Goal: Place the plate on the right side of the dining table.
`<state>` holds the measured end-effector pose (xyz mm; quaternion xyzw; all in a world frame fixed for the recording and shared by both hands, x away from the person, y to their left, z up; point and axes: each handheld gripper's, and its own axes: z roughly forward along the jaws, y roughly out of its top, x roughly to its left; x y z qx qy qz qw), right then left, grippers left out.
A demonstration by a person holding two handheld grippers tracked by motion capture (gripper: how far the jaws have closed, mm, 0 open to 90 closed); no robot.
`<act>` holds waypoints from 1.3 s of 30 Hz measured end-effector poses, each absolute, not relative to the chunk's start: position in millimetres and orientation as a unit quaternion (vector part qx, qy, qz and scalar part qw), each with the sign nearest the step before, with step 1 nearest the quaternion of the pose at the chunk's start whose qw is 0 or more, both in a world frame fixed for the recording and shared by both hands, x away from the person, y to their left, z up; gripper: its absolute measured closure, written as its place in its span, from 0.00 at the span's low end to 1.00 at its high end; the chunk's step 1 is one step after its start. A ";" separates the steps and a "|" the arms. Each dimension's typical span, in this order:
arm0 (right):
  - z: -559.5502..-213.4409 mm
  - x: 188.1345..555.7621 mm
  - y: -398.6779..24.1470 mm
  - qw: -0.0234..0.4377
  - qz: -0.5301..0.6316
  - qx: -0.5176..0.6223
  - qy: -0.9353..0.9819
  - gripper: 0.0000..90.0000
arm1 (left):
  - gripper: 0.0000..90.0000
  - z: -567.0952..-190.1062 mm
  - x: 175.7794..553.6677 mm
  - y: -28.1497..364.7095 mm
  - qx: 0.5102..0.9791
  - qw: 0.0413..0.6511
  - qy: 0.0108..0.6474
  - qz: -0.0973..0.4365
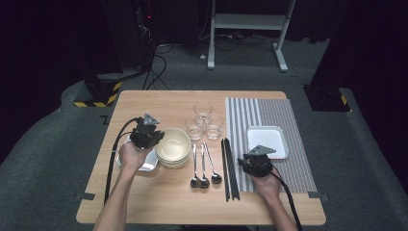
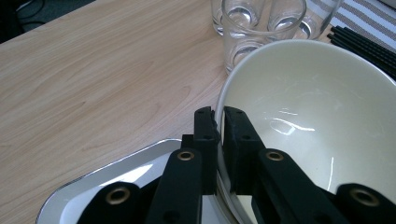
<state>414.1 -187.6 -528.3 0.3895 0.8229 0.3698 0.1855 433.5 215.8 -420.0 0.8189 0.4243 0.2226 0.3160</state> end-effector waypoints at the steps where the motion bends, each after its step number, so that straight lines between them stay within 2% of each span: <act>1: -528.3 414.1 -187.6 0.186 0.369 0.389 0.823 0.71 | 0.94 -419.8 433.0 215.9 0.818 0.316 0.424 0.224; 14: -528.3 414.2 -187.7 0.185 0.370 0.388 0.824 0.70 | 0.94 -409.0 428.0 212.8 0.809 0.338 0.423 0.228; 39: -528.4 413.9 -187.0 0.183 0.371 0.382 0.826 0.66 | 0.94 -394.1 429.9 213.2 0.792 0.385 0.433 0.191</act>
